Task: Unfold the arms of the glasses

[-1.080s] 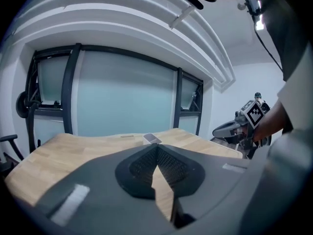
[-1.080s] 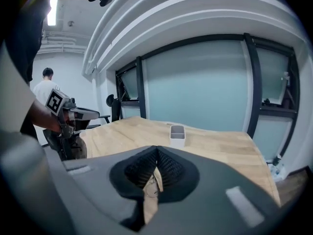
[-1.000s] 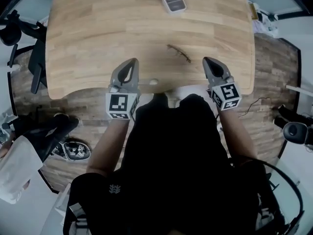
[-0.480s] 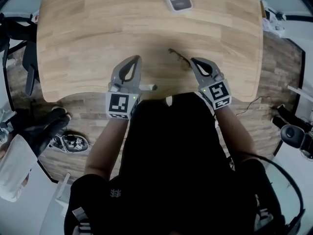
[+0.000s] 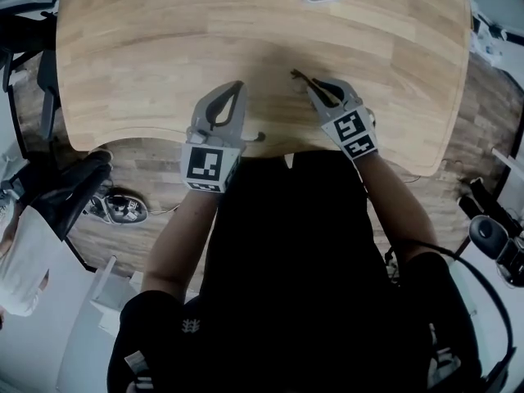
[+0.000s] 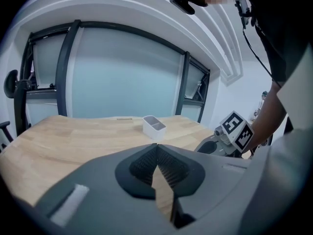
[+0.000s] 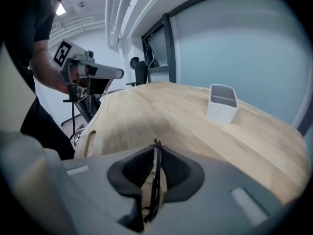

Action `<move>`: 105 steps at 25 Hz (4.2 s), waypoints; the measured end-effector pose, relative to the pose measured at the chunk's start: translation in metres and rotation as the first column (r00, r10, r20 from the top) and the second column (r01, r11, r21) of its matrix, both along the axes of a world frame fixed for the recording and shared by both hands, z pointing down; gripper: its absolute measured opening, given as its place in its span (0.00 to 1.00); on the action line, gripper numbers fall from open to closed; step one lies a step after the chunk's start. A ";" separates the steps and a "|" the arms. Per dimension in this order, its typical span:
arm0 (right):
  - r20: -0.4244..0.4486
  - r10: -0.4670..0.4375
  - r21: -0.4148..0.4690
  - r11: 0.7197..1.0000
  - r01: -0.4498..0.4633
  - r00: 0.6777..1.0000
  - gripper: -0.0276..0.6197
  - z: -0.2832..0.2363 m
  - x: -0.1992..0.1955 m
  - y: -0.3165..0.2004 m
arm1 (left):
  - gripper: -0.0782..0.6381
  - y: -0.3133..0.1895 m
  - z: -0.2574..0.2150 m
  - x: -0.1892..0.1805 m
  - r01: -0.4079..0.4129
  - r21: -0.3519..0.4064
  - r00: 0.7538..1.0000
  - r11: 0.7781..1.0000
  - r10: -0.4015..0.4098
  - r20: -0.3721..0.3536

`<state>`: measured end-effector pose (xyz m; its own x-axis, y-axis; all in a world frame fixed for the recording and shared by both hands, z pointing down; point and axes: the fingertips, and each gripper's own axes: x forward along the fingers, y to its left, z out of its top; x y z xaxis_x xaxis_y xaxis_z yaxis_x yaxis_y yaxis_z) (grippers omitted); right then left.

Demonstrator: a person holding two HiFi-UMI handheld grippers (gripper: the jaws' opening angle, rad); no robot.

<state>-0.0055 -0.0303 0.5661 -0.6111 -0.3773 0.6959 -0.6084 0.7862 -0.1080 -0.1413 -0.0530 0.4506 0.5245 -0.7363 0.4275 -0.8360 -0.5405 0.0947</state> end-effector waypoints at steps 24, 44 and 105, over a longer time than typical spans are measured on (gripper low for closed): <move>0.038 -0.100 0.043 0.994 0.099 0.994 0.08 -0.002 -0.008 0.016 | 0.13 0.023 0.018 0.028 -0.133 -0.071 0.987 0.989 0.126 -0.095; -0.158 -0.214 0.046 0.974 0.223 0.964 0.09 0.024 -0.016 0.008 | 0.13 0.028 0.009 0.012 -0.091 -0.055 0.994 0.994 0.086 -0.073; 0.049 0.027 0.103 0.994 -0.032 0.998 0.35 -0.014 0.087 0.093 | 0.40 0.162 0.001 0.245 -0.834 -0.107 0.540 0.541 0.762 -0.357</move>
<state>0.0811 0.0624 0.5526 -0.6298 -0.4647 0.6224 -0.6280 0.7762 -0.0558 0.1036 0.1086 0.4515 0.9452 0.1530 0.2885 0.0095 -0.8960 0.4440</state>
